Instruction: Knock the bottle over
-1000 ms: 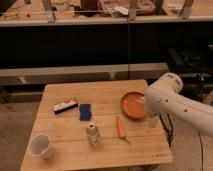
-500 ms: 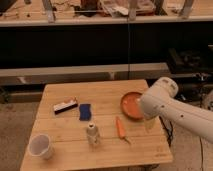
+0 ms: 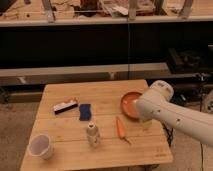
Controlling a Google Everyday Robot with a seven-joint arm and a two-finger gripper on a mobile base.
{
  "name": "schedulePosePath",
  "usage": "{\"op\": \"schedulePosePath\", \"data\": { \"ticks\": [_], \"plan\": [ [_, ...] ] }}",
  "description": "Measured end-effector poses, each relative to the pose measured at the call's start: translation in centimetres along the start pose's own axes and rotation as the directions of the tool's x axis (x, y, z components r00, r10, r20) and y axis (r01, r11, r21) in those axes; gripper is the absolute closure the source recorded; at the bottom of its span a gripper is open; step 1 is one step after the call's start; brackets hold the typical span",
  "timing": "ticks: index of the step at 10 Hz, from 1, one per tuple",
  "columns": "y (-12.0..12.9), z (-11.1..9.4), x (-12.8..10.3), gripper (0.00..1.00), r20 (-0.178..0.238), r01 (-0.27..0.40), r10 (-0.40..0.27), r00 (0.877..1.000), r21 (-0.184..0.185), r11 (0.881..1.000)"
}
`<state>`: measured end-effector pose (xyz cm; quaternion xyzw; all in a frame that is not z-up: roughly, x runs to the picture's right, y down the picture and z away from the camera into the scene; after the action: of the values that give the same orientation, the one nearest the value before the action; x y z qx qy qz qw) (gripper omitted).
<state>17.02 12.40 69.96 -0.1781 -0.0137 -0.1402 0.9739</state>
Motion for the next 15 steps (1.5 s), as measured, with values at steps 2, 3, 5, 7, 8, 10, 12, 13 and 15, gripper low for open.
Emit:
{"op": "schedulePosePath", "data": {
  "ticks": [2,3,5,7,8,10,12,13,15],
  "plan": [
    [0.0,0.1,-0.5,0.2,0.003,0.009,-0.009,1.0,0.006,1.0],
    [0.0,0.1,-0.7,0.2,0.004,0.013,-0.013,1.0,0.009,1.0],
    [-0.1,0.1,-1.1,0.2,0.006,0.02,-0.02,1.0,0.014,1.0],
    [-0.2,0.1,-1.7,0.2,0.008,0.03,-0.03,1.0,0.02,0.999],
    [-0.2,0.1,-1.9,0.2,0.01,0.035,-0.035,0.999,0.022,0.999],
    [-0.3,0.0,-2.4,0.2,0.012,0.045,-0.045,0.999,0.027,0.999],
    [-0.4,0.0,-2.8,0.2,0.013,0.054,-0.054,0.998,0.032,0.998],
    [-0.5,-0.1,-3.1,0.2,0.015,0.059,-0.059,0.998,0.034,0.998],
    [-0.6,-0.1,-3.5,0.2,0.017,0.067,-0.068,0.998,0.038,0.997]
  ]
}}
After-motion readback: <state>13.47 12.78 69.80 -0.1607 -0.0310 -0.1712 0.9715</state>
